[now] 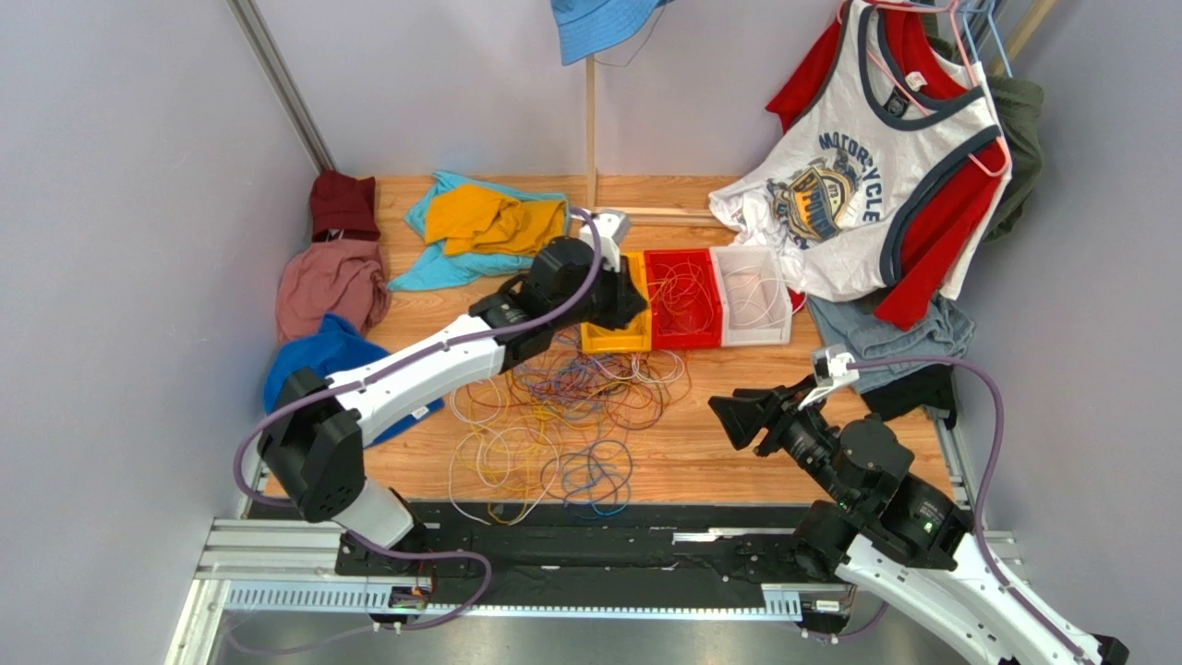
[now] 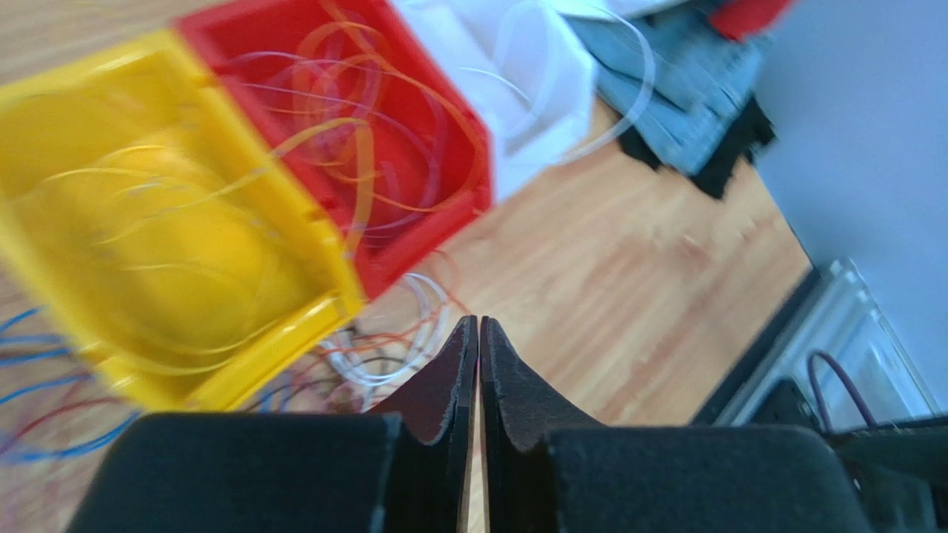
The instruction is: Untangle the cables
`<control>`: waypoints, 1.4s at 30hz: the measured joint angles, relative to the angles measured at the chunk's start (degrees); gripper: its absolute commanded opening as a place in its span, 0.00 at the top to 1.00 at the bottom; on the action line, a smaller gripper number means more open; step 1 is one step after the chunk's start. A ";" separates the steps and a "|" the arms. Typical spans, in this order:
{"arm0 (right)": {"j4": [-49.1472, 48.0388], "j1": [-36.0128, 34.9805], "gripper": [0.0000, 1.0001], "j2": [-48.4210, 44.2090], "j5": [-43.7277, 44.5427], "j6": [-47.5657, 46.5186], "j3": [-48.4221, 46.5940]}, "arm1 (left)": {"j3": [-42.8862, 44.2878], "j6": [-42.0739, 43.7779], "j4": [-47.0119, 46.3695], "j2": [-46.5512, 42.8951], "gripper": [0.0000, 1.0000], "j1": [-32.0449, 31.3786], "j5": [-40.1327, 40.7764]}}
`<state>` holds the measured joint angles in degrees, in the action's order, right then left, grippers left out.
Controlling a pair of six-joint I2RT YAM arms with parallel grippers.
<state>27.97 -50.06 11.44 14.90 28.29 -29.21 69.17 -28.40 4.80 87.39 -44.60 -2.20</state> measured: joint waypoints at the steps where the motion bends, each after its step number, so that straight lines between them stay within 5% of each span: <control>1: -0.02 0.00 0.46 0.09 -0.02 0.17 0.00 | 0.09 -0.22 -1.38 1.03 0.94 -0.85 -1.77; 13: -0.20 0.00 0.46 0.63 -0.02 0.83 0.00 | 10.16 -1.44 -4.94 18.01 1.00 0.15 -8.90; 25: -0.90 0.00 0.46 1.88 0.00 0.76 0.00 | 9.07 -5.88 -4.68 22.14 1.00 10.69 -9.77; 42: -0.79 0.00 0.46 1.64 0.04 0.74 0.00 | 5.40 -8.35 -5.86 24.02 1.00 16.61 -9.77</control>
<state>27.18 -50.06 13.08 14.94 29.04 -29.21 74.56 -36.75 -1.06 111.42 -27.99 -11.97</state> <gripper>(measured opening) 0.545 0.007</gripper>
